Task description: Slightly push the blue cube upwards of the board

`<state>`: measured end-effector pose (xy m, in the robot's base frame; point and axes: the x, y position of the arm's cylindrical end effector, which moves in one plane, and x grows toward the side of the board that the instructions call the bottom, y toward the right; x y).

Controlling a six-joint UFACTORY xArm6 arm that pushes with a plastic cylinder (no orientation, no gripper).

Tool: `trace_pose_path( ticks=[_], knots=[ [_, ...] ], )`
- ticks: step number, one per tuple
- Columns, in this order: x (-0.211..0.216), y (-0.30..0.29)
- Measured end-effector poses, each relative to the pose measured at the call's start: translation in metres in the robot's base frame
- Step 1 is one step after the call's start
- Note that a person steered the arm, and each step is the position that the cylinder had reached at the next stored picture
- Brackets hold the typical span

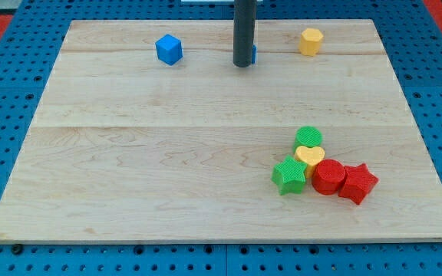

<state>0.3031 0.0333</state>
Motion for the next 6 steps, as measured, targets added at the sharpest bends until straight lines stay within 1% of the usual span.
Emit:
trace_pose_path(
  ticks=[1, 2, 3, 5, 6],
  knots=[
    [-0.014, 0.009],
    [-0.001, 0.005],
    [0.032, -0.054],
    [0.022, -0.138],
    [-0.002, -0.139]
  ],
)
